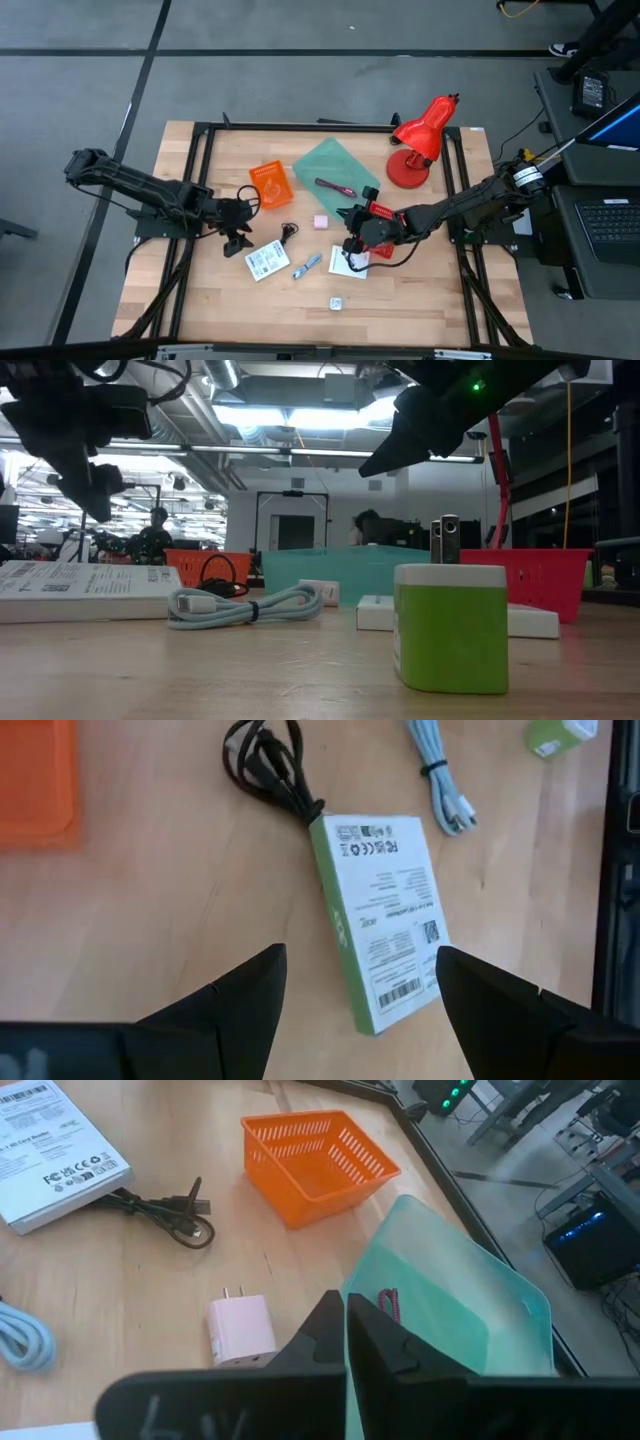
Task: Pick and place items into bin
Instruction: Put the left white card reader box into the orange bin
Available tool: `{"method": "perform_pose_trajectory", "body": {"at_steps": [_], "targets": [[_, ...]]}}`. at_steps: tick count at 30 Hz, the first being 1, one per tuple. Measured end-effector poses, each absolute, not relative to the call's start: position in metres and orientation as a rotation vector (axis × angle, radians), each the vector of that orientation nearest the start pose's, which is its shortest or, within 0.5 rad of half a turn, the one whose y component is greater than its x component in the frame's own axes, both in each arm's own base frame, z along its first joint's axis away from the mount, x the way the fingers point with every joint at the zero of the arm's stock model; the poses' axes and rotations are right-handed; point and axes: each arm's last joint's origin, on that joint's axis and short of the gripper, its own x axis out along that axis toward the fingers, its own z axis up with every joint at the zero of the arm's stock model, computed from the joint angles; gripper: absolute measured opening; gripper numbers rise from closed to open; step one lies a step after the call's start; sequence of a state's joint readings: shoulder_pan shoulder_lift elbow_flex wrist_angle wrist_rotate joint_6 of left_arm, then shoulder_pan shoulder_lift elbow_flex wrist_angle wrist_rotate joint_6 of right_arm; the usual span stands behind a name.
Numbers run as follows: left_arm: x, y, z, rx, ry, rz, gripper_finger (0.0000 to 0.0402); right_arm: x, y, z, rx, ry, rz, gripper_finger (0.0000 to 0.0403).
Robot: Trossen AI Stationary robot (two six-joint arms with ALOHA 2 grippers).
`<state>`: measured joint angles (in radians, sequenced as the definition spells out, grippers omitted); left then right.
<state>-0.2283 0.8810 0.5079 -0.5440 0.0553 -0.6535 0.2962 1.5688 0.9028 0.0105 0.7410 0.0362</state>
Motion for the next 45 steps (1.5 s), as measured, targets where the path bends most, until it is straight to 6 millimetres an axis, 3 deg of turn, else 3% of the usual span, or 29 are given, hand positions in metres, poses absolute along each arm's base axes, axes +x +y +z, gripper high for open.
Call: {"method": "perform_pose_trajectory", "body": {"at_steps": [9,24,45], "targets": [[0.149,-0.038,0.164,-0.634,0.987,0.058,0.0253,0.312,0.075,0.209,-0.299,0.573,-0.409,0.0],[0.141,-0.037,0.131,-0.749,0.949,0.025,0.0253,0.312,0.076,0.208,-0.247,0.564,-0.41,0.0],[0.144,-0.04,0.124,-0.789,0.979,-0.008,0.0253,0.312,0.076,0.208,-0.246,0.563,-0.409,0.0]]}}
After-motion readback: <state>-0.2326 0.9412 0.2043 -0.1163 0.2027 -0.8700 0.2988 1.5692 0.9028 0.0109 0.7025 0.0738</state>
